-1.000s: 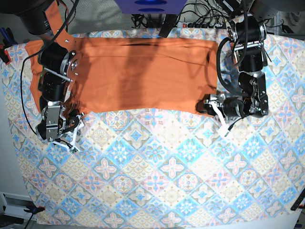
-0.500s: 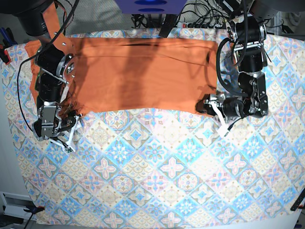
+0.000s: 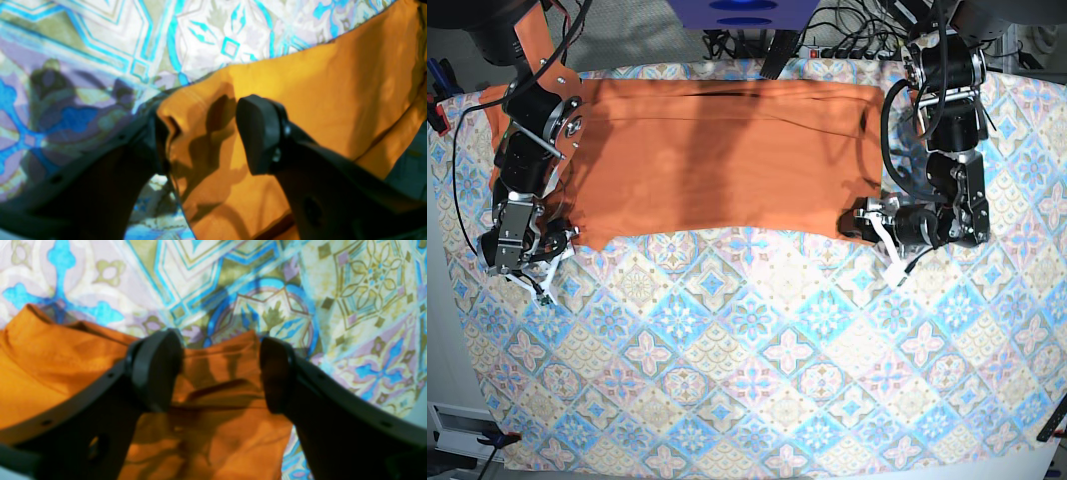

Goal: Fold the T-shirt properly
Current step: 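Slide the right gripper along the shirt's other side and grasp it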

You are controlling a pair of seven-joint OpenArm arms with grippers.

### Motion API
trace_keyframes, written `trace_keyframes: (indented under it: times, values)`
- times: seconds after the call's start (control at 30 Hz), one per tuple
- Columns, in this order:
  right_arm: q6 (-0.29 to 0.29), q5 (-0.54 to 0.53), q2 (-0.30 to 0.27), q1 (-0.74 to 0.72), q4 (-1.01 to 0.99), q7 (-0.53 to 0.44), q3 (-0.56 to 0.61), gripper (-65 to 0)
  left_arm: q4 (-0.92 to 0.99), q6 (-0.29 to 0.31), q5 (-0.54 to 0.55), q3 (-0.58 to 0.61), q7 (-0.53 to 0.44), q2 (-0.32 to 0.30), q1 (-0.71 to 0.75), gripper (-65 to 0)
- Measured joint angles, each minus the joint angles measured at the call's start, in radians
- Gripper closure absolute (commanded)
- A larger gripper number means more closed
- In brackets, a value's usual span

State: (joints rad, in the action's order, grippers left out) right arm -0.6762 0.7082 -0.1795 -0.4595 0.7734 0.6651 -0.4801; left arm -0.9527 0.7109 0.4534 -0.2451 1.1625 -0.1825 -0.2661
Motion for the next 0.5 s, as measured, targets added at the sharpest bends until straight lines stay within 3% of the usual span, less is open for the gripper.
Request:
trace_keyframes:
  times: [0.2, 0.33, 0.5]
  values:
    - [0.004, 0.001, 0.005, 0.0, 0.001, 0.005, 0.0, -35.9, 0.0, 0.0, 0.0, 0.0, 0.0, 0.0, 0.0, -32.7]
    - [-0.002, -0.005, 0.01, 0.0, 0.0, 0.021, 0.0, -21.9, 0.0, 0.0, 0.0, 0.0, -0.001, -0.001, 0.005, -31.7]
    - [-0.009, -0.02, 0.02, 0.0, 0.006, 0.059, 0.0, -5.1, -0.002, -0.005, 0.006, 0.066, -0.018, -0.024, 0.011, -23.1]
